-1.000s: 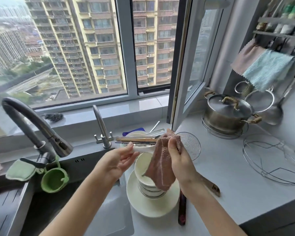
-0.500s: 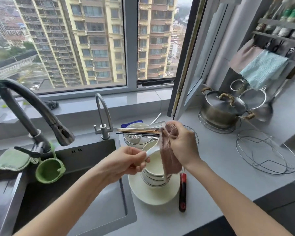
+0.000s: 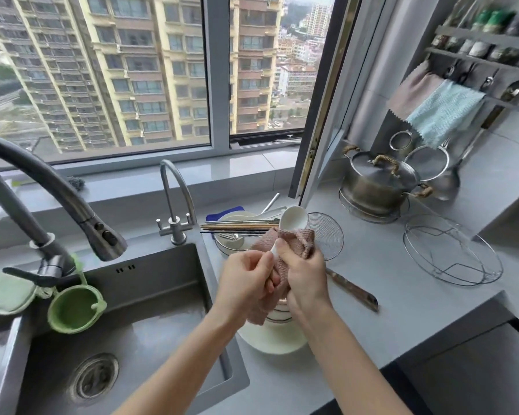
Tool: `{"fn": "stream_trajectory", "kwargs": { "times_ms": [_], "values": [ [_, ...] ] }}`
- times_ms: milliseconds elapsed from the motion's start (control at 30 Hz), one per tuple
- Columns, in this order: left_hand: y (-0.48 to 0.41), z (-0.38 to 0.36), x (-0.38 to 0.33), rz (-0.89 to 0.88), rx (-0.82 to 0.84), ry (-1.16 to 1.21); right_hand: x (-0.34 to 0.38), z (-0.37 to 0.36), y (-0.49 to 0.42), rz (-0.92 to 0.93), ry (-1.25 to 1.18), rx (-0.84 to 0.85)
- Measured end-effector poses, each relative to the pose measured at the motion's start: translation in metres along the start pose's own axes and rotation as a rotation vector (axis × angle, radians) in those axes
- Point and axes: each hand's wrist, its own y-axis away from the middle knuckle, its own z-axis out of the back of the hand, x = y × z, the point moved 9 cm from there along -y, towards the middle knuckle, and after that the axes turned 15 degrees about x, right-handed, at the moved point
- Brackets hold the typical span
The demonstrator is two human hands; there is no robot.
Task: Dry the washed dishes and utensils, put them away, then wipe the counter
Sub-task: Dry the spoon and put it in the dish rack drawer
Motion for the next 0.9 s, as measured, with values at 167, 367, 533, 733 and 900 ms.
{"fn": "stream_trajectory", "kwargs": {
  "times_ms": [167,367,533,733,900],
  "values": [
    [0.004,-0.001,0.001,-0.019,0.051,-0.148,0.0,0.019,-0.016,-0.074,-0.135,-0.198],
    [0.007,0.019,0.013,0.076,0.134,0.035,0.032,0.016,-0.031,0.094,0.293,-0.139],
    [0.014,0.031,0.024,0.115,0.147,0.234,0.069,0.031,-0.013,0.298,0.395,-0.211],
    [0.018,-0.017,0.012,0.005,0.221,0.177,0.014,0.003,0.0,0.108,0.065,-0.091],
    [0.019,-0.038,0.009,0.023,0.274,0.115,0.042,0.041,0.0,0.165,0.273,-0.264]
  ]
}}
